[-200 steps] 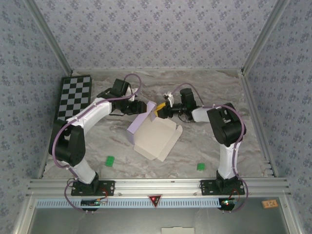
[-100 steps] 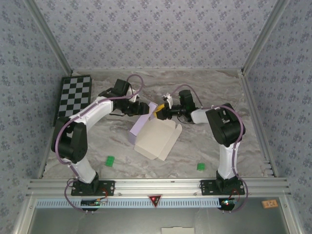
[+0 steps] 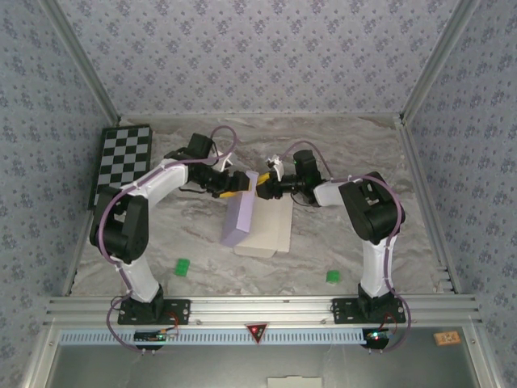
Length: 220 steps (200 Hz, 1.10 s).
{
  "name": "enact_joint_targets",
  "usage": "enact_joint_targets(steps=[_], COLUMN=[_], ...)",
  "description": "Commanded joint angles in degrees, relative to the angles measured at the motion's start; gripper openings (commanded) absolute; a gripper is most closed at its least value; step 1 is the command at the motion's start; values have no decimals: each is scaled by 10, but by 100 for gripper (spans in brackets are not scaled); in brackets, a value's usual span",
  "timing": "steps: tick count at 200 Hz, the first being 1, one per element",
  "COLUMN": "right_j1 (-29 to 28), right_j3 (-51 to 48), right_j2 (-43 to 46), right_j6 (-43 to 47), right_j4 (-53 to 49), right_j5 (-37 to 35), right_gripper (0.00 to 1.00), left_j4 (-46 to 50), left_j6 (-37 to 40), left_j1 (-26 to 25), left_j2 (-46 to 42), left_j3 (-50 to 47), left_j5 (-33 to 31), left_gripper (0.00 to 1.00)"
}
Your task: Fold the paper box
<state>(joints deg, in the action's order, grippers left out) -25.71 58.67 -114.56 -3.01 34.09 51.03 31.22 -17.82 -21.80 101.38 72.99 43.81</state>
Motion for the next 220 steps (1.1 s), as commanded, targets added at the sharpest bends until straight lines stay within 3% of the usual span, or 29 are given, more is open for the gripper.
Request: enact_joint_targets(steps=[1,24,75,107,130,220], right_j1=[-12,-17,-57,-90,-106,-141], right_j3=[-15,-26,-9,-7,-17,-35], right_j2=[44,88,162,177,191,223], right_j6=[-2,6,73,76,68,-54], right_j4=[-6,-40,-217,-276,-295,-288], right_j5=[-14,-36,-84,-119,-140,-205], right_gripper=[40,39,39,39,39,42], left_j4=[-5,-11,-8,42,73,116], left_j6=[6,2,-1,9,16,22], left_j1=[-5,-5,-8,-8,-8,-32], left_j2=[5,-1,-2,-10,-14,31], left_j3=[-11,-17,-14,9,30,114], left_j5=[56,76,81,3,-50,-83], left_gripper=[82,82,82,82,82,81])
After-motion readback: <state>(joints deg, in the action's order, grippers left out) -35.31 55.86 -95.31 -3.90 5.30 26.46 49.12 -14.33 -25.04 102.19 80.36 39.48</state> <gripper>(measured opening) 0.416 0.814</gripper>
